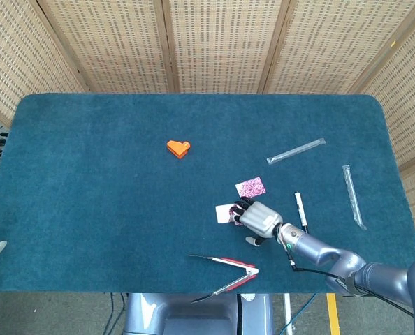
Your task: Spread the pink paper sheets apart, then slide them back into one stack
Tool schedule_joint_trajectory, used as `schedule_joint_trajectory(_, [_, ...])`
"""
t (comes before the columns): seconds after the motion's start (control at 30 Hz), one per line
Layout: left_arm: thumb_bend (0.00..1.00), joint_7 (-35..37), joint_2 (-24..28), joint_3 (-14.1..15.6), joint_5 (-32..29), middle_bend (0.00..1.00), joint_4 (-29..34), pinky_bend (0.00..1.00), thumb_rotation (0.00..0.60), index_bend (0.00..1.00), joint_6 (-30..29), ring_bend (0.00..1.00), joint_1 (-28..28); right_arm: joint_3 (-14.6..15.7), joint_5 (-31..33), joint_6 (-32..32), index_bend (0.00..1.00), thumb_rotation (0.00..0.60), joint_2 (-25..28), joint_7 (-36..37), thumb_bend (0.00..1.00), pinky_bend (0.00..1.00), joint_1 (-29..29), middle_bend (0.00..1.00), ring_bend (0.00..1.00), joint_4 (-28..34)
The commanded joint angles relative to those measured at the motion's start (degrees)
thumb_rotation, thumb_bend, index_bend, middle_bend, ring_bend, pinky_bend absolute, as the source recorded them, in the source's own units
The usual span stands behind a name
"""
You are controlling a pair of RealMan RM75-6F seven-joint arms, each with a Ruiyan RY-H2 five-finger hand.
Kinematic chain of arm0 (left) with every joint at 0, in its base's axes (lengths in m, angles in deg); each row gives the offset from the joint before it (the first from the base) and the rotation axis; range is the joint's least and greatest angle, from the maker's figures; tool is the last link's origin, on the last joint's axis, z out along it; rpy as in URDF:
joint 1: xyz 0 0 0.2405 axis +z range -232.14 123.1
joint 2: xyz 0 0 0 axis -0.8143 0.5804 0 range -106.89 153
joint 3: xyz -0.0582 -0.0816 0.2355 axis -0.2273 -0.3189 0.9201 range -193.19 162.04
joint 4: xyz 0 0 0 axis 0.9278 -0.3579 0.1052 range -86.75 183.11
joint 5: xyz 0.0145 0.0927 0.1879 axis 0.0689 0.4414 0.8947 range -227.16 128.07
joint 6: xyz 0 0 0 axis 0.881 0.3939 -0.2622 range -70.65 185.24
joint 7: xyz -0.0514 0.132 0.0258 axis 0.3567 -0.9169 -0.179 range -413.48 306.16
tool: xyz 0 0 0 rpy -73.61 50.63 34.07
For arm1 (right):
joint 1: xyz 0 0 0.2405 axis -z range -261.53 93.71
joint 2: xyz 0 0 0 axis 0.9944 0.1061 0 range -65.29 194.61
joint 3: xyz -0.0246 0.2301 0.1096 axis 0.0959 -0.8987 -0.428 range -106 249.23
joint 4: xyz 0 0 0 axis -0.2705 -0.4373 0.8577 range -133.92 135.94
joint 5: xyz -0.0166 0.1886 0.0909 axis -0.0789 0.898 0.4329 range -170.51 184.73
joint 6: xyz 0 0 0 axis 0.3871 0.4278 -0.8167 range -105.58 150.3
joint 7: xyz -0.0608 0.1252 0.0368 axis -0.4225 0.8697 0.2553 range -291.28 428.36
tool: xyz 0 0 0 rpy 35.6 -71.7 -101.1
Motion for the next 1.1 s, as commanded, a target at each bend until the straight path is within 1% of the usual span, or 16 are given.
schedule_joint_trajectory(0.03, [0.04,0.1,0.1,0.1,0.1,0.0,0.0,0.0,0.6,0.12,0.0,0.0,0.1,-0.6,0.6,-0.6,0.18,0.6,-0.1,-0.8,0.44,0.0,-0.6,0.1,0.0,0.5])
schedule_joint_trajectory(0.3, [0.04,0.7,0.1,0.4,0.4,0.0,-0.2,0.0,0.6,0.12,0.0,0.0,0.3,-2.3,3.2,-1.8,0.18,0.6,-0.6,-3.2,0.44,0.0,-1.8,0.1,0.0,1.3])
schedule_joint_trajectory(0.4, [0.04,0.9,0.2,0.5,0.5,0.0,-0.3,0.0,0.6,0.12,0.0,0.0,0.3,-2.3,3.8,-1.7,0.18,0.6,-0.1,-4.0,0.44,0.0,-1.7,0.1,0.0,1.8])
schedule_joint_trajectory(0.63, [0.04,1.0,0.2,0.5,0.6,0.0,-0.3,0.0,0.6,0.12,0.2,0.0,0.3,-1.3,4.8,-1.1,0.18,0.6,0.9,-4.9,0.44,0.0,-0.4,0.1,0.0,2.3])
schedule_joint_trajectory(0.8, [0.04,0.7,0.1,0.6,0.9,0.0,0.0,0.0,0.6,0.12,0.4,0.0,0.0,-0.1,4.9,-0.4,0.18,0.6,0.8,-4.9,0.44,0.0,0.8,0.1,0.0,1.2])
schedule_joint_trajectory(1.1, [0.04,0.6,0.2,0.6,0.9,0.0,0.1,0.0,0.6,0.11,0.6,0.0,-0.1,0.1,4.1,-0.5,0.18,0.6,-0.6,-4.2,0.44,0.0,0.6,0.1,0.0,-0.2])
